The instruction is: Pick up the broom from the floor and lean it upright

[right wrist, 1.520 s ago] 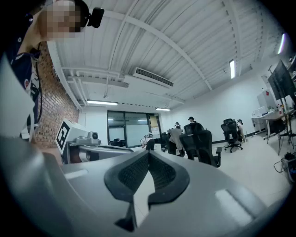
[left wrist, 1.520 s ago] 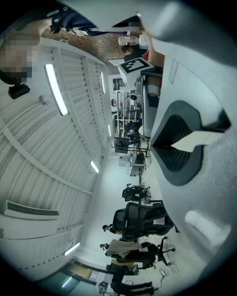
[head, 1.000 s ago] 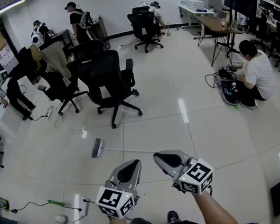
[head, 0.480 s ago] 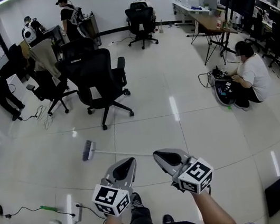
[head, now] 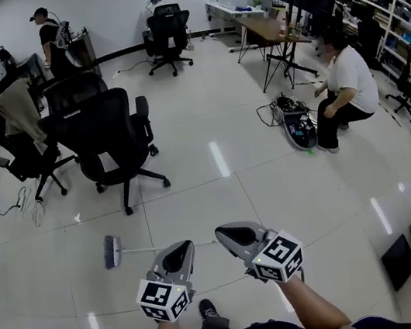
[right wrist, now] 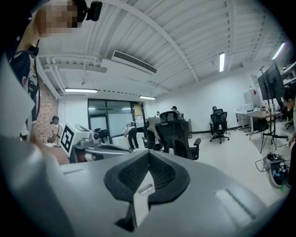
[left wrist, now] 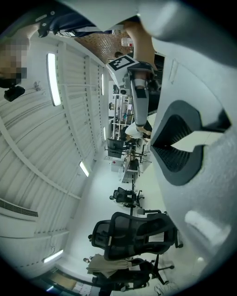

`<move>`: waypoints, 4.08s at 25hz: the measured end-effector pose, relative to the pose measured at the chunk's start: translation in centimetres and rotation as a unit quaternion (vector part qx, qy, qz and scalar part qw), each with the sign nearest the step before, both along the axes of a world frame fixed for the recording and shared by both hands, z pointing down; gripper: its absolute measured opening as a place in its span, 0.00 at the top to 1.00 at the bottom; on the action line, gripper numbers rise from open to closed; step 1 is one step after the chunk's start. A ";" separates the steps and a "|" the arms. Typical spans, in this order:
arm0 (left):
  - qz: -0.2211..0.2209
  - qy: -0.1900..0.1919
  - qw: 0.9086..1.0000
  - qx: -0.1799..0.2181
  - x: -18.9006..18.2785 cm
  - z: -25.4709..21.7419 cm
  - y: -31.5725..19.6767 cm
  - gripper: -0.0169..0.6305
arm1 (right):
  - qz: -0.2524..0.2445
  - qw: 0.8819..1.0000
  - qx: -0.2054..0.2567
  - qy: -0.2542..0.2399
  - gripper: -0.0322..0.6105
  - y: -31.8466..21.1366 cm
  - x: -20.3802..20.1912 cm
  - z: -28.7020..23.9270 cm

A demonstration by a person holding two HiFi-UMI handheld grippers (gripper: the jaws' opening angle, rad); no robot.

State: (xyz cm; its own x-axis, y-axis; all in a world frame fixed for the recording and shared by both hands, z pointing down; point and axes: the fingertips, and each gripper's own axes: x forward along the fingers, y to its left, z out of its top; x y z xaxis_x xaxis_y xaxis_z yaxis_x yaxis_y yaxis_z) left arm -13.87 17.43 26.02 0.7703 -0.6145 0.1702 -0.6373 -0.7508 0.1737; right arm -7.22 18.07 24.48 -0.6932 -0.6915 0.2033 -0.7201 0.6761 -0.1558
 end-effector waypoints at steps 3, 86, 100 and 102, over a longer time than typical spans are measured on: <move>0.022 0.000 1.000 -0.018 -0.8 1.8 -3.0 0.98 | 0.022 1.000 -0.013 0.013 0.95 -2.2 -0.2 1.0; 0.348 -0.322 0.878 -0.056 22.2 52.5 -22.5 0.82 | 0.158 0.980 -0.118 -0.039 0.95 -21.4 23.6 38.0; 0.165 -0.296 0.941 -0.016 15.6 25.4 -29.6 0.84 | 0.037 0.991 -0.111 -0.063 0.95 -26.1 18.3 17.0; 0.124 -0.292 0.948 -0.010 13.4 22.9 -30.8 0.84 | 0.018 0.993 -0.104 -0.061 0.95 -27.1 17.1 15.0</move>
State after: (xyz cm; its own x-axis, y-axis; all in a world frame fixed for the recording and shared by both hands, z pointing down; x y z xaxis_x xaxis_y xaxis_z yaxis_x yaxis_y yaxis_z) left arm -0.47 -13.37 48.88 0.6621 -0.4184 0.6217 -0.4330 -0.8907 -0.1384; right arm 9.87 -9.02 39.45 -0.6971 -0.6684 0.2593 -0.7103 0.5946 -0.3767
